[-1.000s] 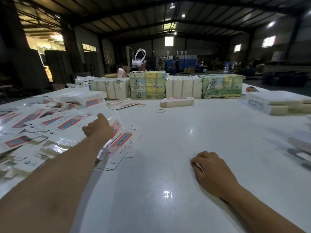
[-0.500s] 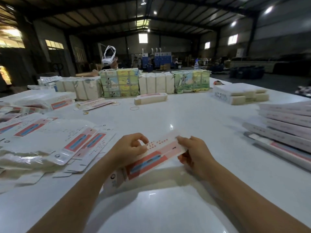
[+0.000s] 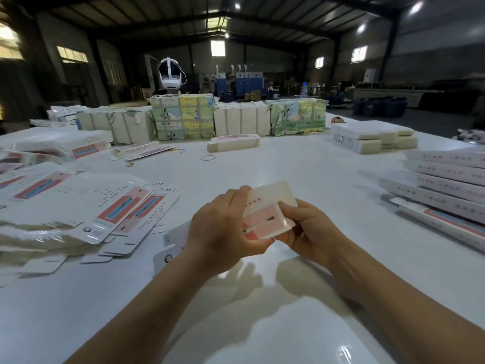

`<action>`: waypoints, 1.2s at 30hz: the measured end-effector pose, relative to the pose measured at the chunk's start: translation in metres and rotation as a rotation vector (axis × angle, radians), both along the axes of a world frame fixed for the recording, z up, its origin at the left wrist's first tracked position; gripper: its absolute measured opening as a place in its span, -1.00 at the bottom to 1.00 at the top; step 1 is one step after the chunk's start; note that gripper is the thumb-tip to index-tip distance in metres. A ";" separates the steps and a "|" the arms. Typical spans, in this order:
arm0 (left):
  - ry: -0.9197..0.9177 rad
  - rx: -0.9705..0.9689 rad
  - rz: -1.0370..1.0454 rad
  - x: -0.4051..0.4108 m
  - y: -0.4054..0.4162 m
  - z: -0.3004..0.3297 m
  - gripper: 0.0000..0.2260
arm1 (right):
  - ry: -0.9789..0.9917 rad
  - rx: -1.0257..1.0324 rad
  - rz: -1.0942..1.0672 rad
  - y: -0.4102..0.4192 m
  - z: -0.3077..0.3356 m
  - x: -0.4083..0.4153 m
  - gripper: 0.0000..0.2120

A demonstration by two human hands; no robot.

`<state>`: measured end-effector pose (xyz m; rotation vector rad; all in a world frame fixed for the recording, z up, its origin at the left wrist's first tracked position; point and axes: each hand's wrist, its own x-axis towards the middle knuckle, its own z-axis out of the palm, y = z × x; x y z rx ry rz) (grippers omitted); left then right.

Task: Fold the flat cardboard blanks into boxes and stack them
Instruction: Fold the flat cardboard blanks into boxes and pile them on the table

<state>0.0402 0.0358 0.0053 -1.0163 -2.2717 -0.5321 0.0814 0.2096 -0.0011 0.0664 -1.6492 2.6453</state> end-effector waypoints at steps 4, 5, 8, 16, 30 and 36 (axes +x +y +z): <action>0.122 -0.123 0.041 0.001 -0.005 0.001 -0.23 | 0.107 0.433 -0.110 0.004 0.004 0.003 -0.89; 0.112 -0.179 0.068 0.002 -0.005 0.002 -0.23 | 0.133 0.533 -0.140 0.005 0.003 0.003 -0.88; 0.052 -0.202 0.112 0.002 -0.003 0.003 -0.34 | 0.146 0.636 -0.180 0.009 0.002 0.003 -0.86; -0.072 -0.247 0.118 -0.009 -0.007 -0.004 -0.20 | 0.061 0.523 -0.175 0.016 -0.001 0.000 -0.83; -0.224 -0.059 0.188 -0.021 -0.021 -0.008 -0.48 | 0.253 0.562 -0.713 -0.018 -0.015 0.000 -0.78; -0.275 -0.080 0.166 -0.016 -0.010 -0.010 -0.46 | 0.277 0.632 -0.729 -0.018 -0.014 0.001 -0.76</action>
